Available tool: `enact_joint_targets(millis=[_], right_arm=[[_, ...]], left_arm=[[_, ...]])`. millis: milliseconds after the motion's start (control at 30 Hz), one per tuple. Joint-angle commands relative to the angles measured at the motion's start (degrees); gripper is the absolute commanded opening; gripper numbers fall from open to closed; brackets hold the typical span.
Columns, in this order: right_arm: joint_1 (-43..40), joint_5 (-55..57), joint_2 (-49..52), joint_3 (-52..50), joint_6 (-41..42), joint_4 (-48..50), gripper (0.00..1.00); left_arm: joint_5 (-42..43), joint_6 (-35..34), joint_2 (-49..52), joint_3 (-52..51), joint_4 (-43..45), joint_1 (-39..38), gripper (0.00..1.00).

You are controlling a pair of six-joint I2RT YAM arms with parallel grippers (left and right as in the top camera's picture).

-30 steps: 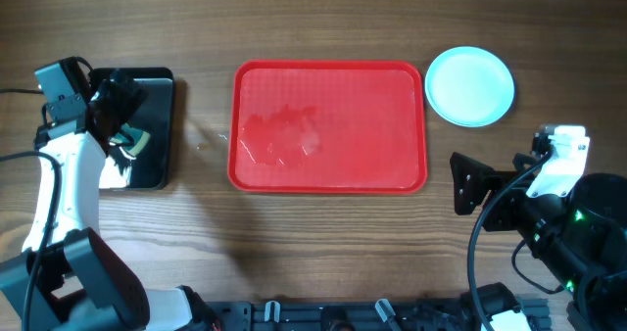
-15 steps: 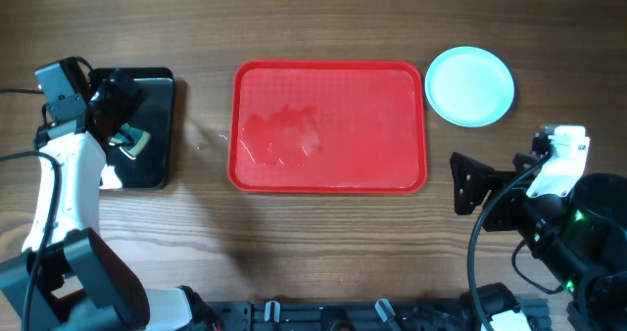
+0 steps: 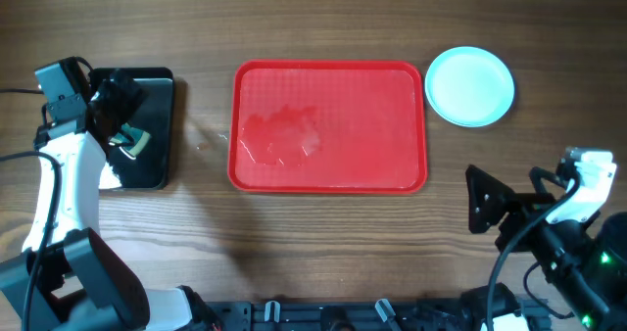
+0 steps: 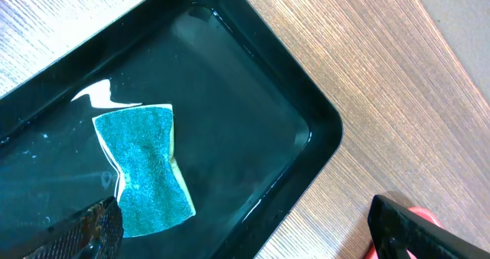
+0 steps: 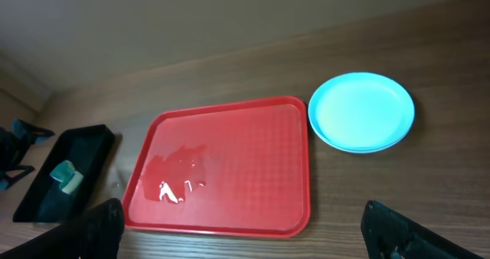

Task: Clean dirty plates on tray and stack at the side

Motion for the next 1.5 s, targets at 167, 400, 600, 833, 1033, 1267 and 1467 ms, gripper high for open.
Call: enact_joint_targets(millis=[167,400,600,833,1033,1267,1467], right_arm=[[-0.28,1.11,-2.25,-0.09,-0.17,0.04,1.0],[-0.9,1.11,-2.27,-0.09,-0.17,-0.09,1.0],[-3.96,1.11,-2.29,-0.09,-0.17,-0.09,1.0],[-6.12,6.34,-5.77,-2.71,-0.79,-0.5,1.0],[-9.44,-1.7,-17.42,-24.55,-10.97,26.03,1.0],[-9.44,-5.57,-28.26,-56.43,-9.33,61.4,1.0],[-9.44,-5.53,-34.58,-68.24,-9.33,70.93,1.0]], left_arm=[[0.46,0.28,-0.24,-0.35,0.11,0.11,1.0],[0.46,0.28,-0.24,-0.35,0.11,0.11,1.0],[0.46,0.28,-0.24,-0.35,0.11,0.11,1.0],[0.46,0.28,-0.24,-0.35,0.11,0.11,1.0],[0.46,0.28,-0.24,-0.35,0.11,0.11,1.0],[0.46,0.28,-0.24,-0.35,0.11,0.11,1.0],[0.46,0.28,-0.24,-0.35,0.11,0.11,1.0]])
